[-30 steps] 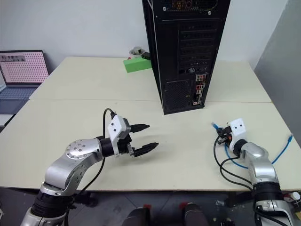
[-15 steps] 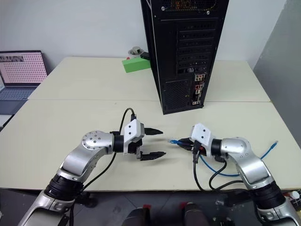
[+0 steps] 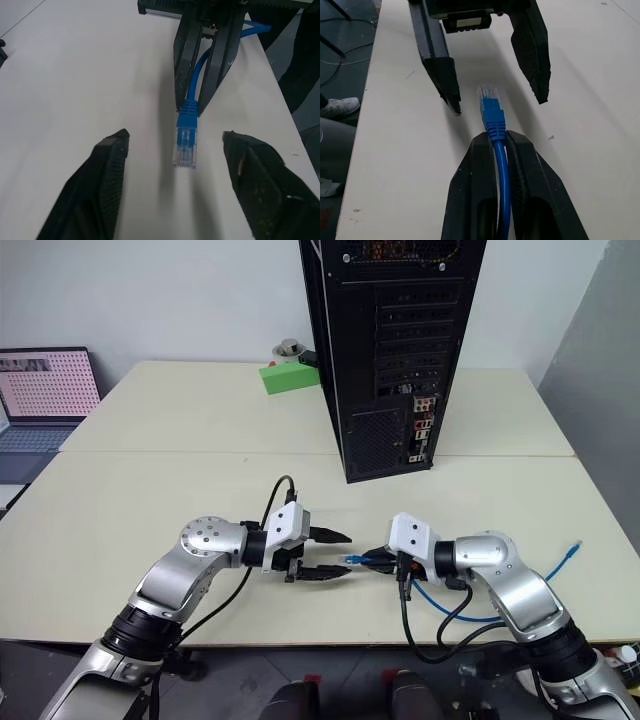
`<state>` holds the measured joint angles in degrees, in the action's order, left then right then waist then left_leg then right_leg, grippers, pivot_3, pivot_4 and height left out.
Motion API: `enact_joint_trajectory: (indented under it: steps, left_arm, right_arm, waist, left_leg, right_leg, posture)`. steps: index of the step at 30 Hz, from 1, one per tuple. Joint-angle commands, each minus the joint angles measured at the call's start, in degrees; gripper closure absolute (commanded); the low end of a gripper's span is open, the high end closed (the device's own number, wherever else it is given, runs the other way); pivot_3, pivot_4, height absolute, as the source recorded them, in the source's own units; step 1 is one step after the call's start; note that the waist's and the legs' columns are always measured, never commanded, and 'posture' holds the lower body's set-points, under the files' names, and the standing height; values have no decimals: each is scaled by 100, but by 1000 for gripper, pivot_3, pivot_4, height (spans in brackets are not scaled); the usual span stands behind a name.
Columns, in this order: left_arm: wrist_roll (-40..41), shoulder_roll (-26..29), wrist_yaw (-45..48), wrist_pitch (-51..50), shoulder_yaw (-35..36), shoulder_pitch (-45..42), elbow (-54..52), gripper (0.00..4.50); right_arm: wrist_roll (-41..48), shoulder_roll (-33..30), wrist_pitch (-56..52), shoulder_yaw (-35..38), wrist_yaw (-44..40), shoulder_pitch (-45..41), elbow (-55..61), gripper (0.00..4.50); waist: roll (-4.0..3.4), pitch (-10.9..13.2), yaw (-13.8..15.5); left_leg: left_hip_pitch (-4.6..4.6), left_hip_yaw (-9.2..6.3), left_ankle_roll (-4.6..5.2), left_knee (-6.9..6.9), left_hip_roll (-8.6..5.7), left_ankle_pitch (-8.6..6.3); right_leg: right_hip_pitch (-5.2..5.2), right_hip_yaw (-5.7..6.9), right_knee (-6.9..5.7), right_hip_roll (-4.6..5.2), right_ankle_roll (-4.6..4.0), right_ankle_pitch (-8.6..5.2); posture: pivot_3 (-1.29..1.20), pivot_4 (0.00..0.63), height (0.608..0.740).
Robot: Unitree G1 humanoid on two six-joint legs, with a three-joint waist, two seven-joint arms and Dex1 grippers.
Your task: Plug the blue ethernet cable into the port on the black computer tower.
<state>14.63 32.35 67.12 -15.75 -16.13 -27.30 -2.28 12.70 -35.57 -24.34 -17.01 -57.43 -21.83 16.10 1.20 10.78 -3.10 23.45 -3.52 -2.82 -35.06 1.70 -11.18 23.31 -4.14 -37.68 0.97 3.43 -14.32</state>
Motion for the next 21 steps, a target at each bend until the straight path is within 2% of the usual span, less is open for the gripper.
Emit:
enact_joint_trajectory:
  steps: [1, 9, 14, 16, 21]
  left_arm:
    - [-35, 38, 117, 129, -4, -52, -58, 2596]
    - [-210, 24, 172, 281, -50, -3, -24, 4217]
    - [-358, -9, 117, 519, -97, 58, 43, 4228]
    - [-393, -22, 106, 636, -108, 90, 52, 4228]
    - [-634, -76, -17, 1293, -121, 230, 125, 4228]
  right_arm:
    - [24, -17, 85, 18, -89, -132, 244, 4464]
    - [35, -19, 63, 28, -115, -197, 258, 4464]
    - [-174, -37, 361, -27, -118, -300, 155, 4464]
    - [-252, -98, 486, -43, -192, -329, 120, 3754]
    - [-227, -407, 609, 136, -456, -383, 116, 2559]
  waist:
    - [0, 0, 0]
    - [0, 0, 0]
    - [0, 0, 0]
    - [0, 0, -1]
    - [0, 0, 6]
  left_leg:
    - [0, 0, 0, 0, 0, 0]
    - [0, -1, 0, 0, 0, 0]
    - [0, 0, 0, 0, 0, 0]
    - [0, -1, 0, 0, 0, 0]
    - [0, 0, 0, 0, 0, 0]
  right_leg:
    - [0, 0, 0, 0, 0, 0]
    - [0, 0, -1, 0, 0, 0]
    - [0, 0, -1, 0, 0, 0]
    - [0, 0, -1, 0, 0, 0]
    - [0, 0, -1, 1, 0, 0]
  posture:
    - [0, 150, 740]
    - [0, 150, 740]
    - [0, 150, 740]
    - [0, 150, 740]
    - [0, 150, 740]
